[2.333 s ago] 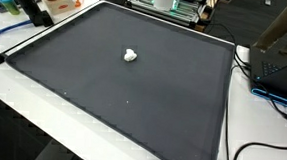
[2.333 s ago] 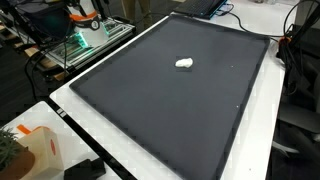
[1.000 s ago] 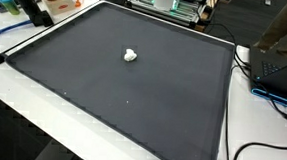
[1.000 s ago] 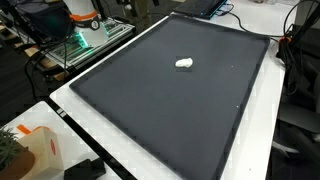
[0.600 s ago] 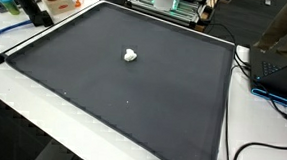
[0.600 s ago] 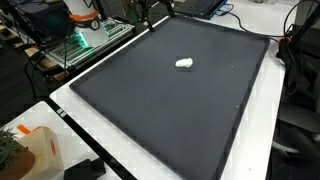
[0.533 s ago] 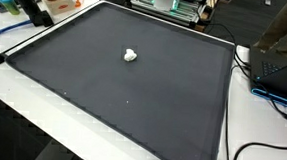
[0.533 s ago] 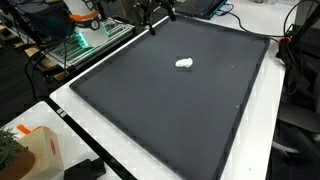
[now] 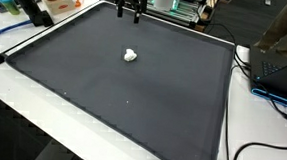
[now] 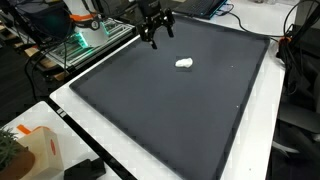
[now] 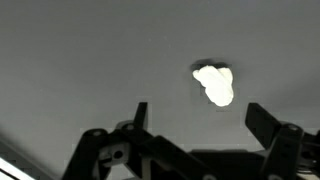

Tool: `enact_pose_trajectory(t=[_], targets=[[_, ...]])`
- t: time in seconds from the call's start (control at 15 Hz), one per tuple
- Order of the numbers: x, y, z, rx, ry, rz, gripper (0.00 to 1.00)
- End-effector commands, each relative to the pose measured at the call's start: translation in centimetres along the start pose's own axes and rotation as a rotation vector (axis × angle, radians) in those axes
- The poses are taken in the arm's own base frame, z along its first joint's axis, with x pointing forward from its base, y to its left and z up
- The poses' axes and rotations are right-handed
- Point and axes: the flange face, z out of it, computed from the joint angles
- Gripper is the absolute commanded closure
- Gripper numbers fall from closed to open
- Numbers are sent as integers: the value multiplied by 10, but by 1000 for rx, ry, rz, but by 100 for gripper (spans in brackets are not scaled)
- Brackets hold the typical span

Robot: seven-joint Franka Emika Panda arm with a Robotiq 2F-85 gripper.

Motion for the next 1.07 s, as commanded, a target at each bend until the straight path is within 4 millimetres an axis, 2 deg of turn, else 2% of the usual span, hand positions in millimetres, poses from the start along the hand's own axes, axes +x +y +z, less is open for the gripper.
enact_pose_trajectory(t=[0.0,0.27,0.53,0.67,0.87,1.0], targets=[[1,0,0,-1,1,1,0],[1,-24,2,31,142,-106,0],[-2,-80,-17,109,328,-219,0],[-8,-95,-14,165,398,-206,0],[-17,-95,1,236,414,-149,0],[-23,-83,16,269,406,-89,0]])
